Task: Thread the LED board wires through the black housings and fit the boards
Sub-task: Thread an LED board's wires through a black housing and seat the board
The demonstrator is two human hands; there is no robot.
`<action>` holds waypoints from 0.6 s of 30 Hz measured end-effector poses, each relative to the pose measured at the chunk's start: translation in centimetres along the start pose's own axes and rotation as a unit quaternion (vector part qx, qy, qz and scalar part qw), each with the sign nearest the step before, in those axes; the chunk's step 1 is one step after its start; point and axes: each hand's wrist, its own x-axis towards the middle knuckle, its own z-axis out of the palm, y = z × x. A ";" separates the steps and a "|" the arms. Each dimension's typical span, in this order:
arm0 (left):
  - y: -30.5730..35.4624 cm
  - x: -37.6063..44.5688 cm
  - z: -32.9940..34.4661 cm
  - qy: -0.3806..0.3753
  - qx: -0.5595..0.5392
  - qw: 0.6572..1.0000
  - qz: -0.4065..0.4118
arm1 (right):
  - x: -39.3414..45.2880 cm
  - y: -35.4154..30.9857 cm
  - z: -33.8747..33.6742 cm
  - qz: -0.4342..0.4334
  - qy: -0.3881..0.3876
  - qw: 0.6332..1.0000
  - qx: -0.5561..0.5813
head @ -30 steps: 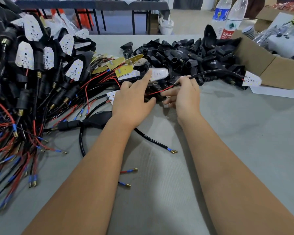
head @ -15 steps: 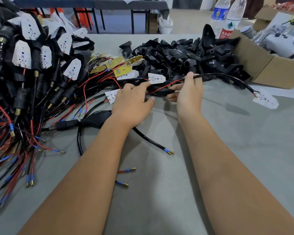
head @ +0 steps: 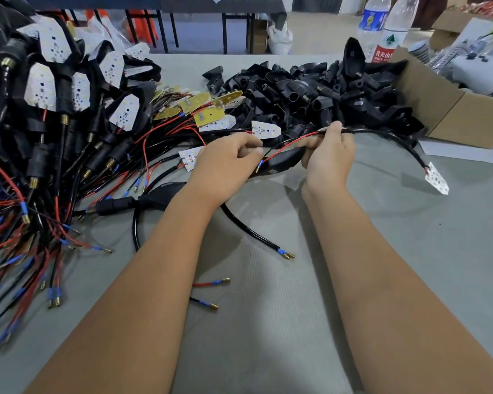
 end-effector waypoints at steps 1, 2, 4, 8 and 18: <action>-0.1 0.0 0.0 -0.006 0.011 1.000 0.005 | 0.0 0.0 0.0 0.001 -0.004 1.000 -0.007; -0.3 0.0 -0.1 -0.012 0.021 1.000 0.010 | 0.0 0.0 -0.1 0.003 -0.010 1.000 -0.025; -0.5 0.1 -0.1 -0.009 0.028 0.999 0.020 | 0.2 0.1 -0.2 0.007 -0.030 0.998 -0.062; -0.5 0.2 -0.1 0.057 0.037 0.997 0.034 | 0.1 0.1 -0.3 0.006 -0.072 0.992 -0.107; 0.1 0.5 0.2 0.067 0.129 0.982 0.122 | -0.7 -0.3 0.2 0.041 -0.142 0.988 0.050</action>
